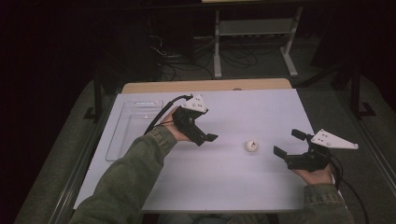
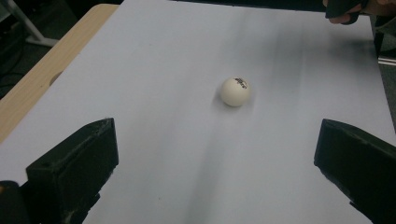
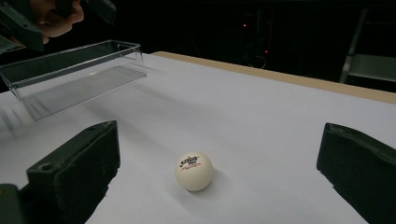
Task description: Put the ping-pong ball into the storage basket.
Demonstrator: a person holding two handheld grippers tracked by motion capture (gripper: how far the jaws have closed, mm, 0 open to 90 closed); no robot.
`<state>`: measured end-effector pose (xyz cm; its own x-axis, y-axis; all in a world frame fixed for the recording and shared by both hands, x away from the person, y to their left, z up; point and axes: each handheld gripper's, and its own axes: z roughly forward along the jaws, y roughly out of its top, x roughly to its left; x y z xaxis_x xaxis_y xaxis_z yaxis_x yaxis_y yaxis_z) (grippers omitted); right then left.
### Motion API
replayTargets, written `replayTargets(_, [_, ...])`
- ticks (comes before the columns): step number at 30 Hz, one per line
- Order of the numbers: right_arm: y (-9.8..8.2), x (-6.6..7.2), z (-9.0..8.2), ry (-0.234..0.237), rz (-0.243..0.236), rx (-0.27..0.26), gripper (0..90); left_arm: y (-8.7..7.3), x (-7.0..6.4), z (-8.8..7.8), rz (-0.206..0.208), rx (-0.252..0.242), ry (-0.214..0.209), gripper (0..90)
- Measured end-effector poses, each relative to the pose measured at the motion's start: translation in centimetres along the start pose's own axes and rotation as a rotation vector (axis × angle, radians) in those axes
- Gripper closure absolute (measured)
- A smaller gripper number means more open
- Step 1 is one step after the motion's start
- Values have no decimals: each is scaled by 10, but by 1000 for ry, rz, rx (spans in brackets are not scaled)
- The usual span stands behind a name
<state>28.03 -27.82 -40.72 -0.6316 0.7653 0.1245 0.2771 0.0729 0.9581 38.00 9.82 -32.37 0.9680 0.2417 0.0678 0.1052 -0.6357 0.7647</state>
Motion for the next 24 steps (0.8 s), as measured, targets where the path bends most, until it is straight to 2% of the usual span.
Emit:
replayTargets(11, [0,0,0,0,-2,-2,0,5,5,19,3,31,-13,0])
replayTargets(24, [-2,-1,2,-4,-4,5,0,6,13,45,7,72,-47,0])
